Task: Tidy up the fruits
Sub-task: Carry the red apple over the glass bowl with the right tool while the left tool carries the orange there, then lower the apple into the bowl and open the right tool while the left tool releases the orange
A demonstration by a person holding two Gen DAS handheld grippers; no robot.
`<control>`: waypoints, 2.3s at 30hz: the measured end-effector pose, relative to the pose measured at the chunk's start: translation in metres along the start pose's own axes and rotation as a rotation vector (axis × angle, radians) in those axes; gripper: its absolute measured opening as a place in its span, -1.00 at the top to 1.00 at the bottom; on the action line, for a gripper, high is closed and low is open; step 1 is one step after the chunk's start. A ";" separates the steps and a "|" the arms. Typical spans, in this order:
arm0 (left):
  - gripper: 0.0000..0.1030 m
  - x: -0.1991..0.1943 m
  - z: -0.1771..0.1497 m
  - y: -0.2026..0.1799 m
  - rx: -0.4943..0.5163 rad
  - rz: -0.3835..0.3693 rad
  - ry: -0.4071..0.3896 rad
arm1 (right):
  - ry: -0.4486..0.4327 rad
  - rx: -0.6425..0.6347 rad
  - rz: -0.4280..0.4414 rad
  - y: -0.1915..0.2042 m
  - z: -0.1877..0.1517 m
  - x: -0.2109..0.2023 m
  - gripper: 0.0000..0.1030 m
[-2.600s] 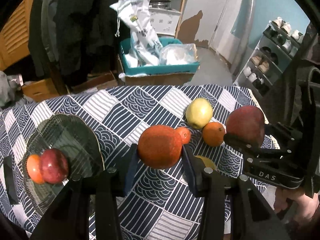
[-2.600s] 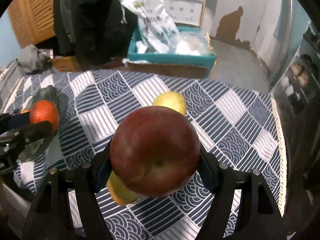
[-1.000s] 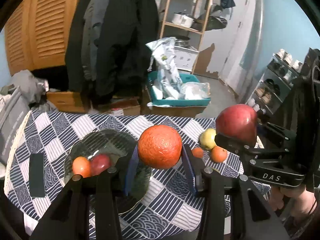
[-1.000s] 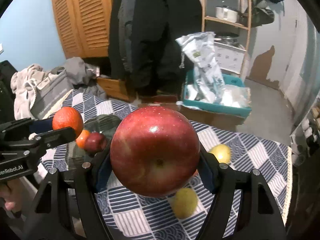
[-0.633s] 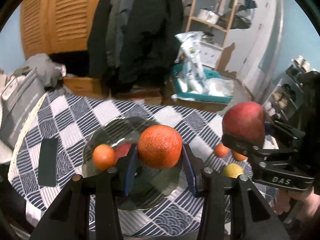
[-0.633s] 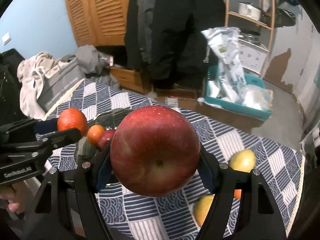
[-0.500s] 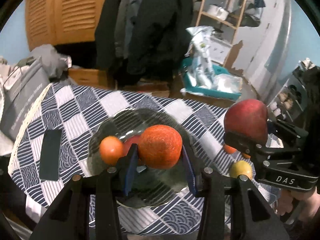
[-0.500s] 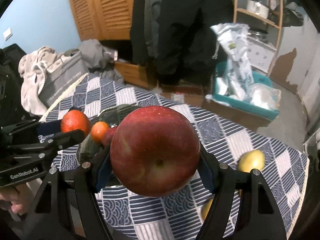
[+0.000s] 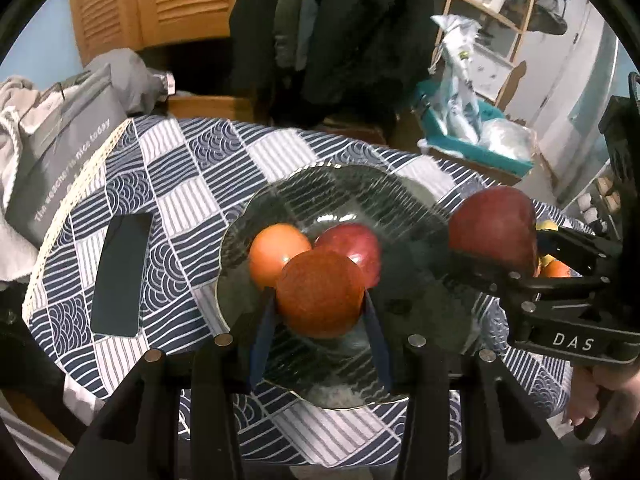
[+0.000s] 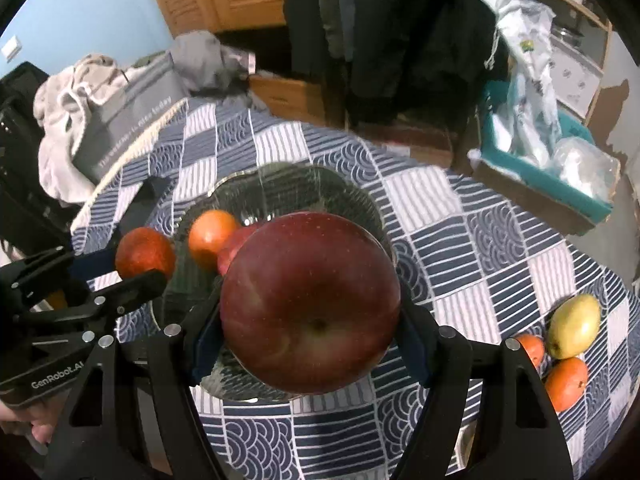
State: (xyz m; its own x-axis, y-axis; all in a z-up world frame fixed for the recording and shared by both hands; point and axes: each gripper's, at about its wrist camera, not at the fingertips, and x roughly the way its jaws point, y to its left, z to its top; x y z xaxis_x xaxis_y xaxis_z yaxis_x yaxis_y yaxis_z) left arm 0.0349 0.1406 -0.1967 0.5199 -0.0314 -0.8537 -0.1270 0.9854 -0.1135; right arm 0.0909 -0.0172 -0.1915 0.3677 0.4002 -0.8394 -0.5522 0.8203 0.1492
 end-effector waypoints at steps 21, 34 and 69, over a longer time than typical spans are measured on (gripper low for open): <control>0.13 0.049 -0.017 0.013 -0.003 0.047 0.131 | 0.146 -0.041 0.023 0.013 -0.017 0.053 -0.44; -0.11 0.053 -0.019 0.015 -0.012 0.038 0.151 | 0.206 -0.013 0.059 0.009 -0.019 0.062 -0.44; -0.39 -0.007 -0.002 0.002 -0.024 0.005 0.037 | -0.008 0.020 -0.034 0.001 0.000 -0.017 -0.60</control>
State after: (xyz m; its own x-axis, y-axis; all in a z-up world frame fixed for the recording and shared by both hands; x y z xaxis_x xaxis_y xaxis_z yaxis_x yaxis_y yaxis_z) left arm 0.0292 0.1425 -0.1922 0.4876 -0.0327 -0.8724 -0.1499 0.9813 -0.1206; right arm 0.0841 -0.0238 -0.1768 0.3918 0.3754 -0.8400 -0.5242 0.8414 0.1315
